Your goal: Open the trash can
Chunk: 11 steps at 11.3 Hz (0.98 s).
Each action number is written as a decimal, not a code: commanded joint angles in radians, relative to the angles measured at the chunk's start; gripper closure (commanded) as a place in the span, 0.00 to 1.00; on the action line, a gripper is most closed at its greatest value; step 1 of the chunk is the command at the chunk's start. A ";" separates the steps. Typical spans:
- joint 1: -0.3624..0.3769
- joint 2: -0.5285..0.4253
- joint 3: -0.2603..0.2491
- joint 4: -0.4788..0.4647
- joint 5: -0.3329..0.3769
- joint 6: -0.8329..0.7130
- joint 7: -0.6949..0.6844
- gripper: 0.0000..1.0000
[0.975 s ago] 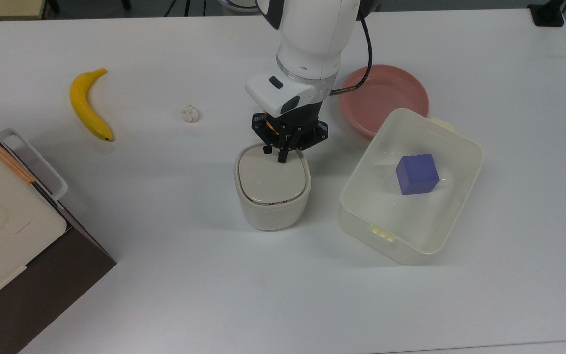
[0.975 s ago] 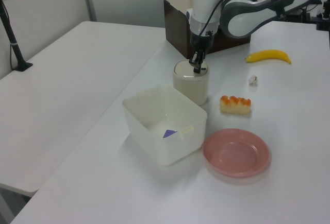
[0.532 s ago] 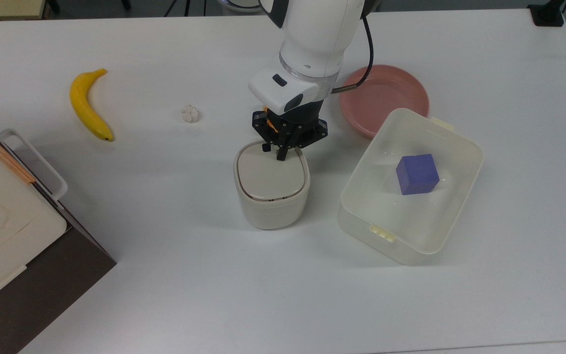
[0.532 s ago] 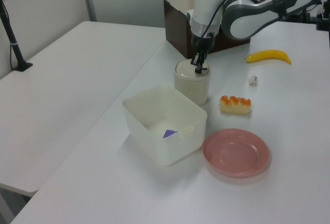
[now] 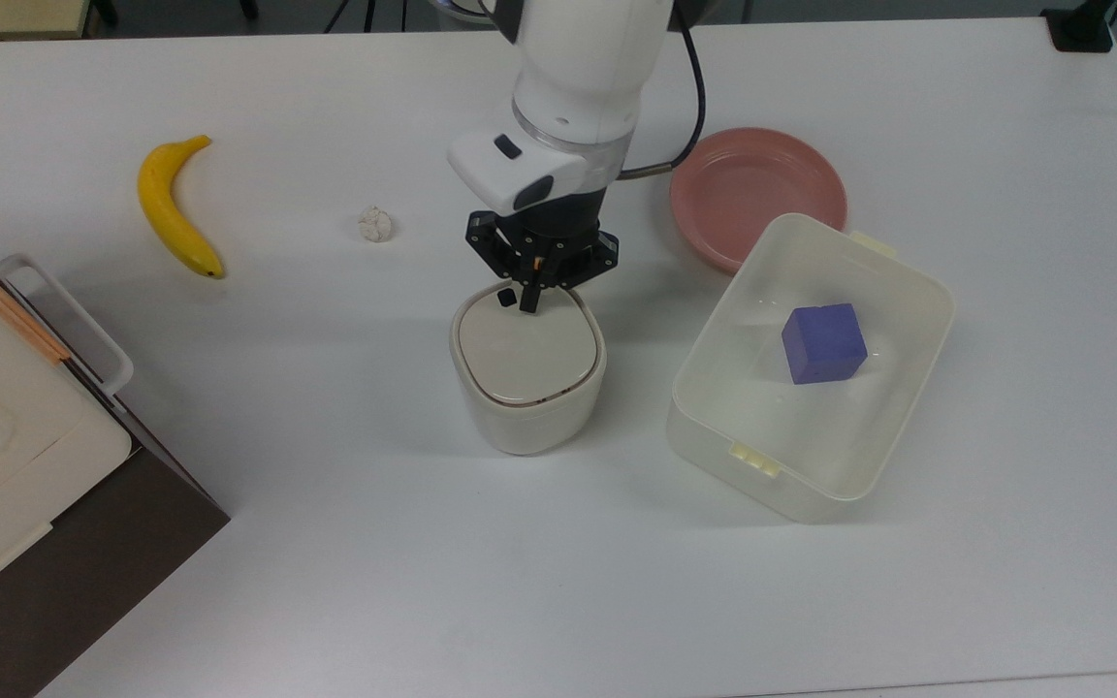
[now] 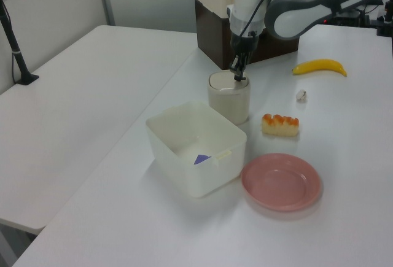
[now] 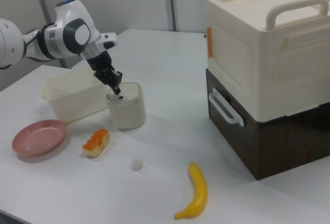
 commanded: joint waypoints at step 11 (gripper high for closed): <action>-0.025 -0.064 -0.012 0.026 0.103 -0.088 0.013 1.00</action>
